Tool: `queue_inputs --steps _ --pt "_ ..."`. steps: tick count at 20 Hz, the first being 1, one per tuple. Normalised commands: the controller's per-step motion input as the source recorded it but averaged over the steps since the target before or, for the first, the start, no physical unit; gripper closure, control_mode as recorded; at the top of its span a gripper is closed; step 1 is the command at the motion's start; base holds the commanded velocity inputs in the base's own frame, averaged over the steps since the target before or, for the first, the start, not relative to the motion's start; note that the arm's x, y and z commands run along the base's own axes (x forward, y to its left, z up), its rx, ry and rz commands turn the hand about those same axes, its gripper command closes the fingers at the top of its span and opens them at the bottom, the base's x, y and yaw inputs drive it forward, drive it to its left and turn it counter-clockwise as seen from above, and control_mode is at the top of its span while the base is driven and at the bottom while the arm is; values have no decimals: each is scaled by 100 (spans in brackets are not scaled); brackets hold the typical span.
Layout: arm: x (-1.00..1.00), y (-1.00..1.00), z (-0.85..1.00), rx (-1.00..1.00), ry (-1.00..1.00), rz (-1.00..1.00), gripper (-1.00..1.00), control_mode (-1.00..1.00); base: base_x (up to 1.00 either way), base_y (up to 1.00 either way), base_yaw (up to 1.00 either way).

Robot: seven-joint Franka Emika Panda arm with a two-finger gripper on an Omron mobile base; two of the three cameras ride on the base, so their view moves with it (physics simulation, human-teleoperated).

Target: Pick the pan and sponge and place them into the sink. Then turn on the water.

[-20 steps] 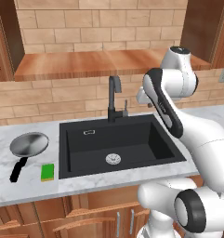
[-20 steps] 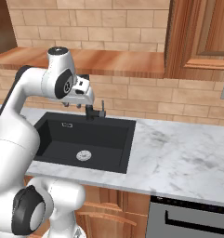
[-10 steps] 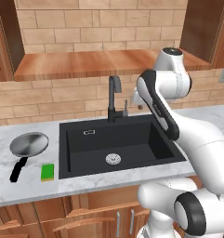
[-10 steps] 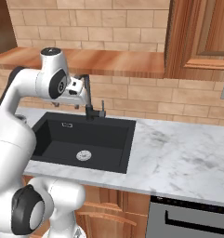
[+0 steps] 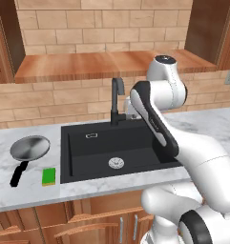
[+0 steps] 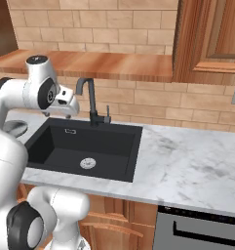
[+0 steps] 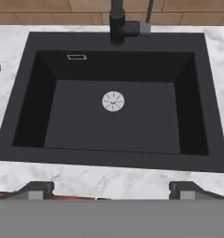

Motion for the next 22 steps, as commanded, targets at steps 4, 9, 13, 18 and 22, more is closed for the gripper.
queue_inputs --steps 4,9,13,18,22 --pt "-9 39 -11 0 0 0 -100 -100 0 0 0" --pt "-10 39 -17 0 0 0 -100 -100 0 0 0" --pt "-4 38 -17 0 0 0 -100 -100 0 0 0" --pt "-5 38 -19 1 0 0 -100 -100 0 0 0" --pt "-2 39 -18 2 0 0 -100 -100 0 0 0"
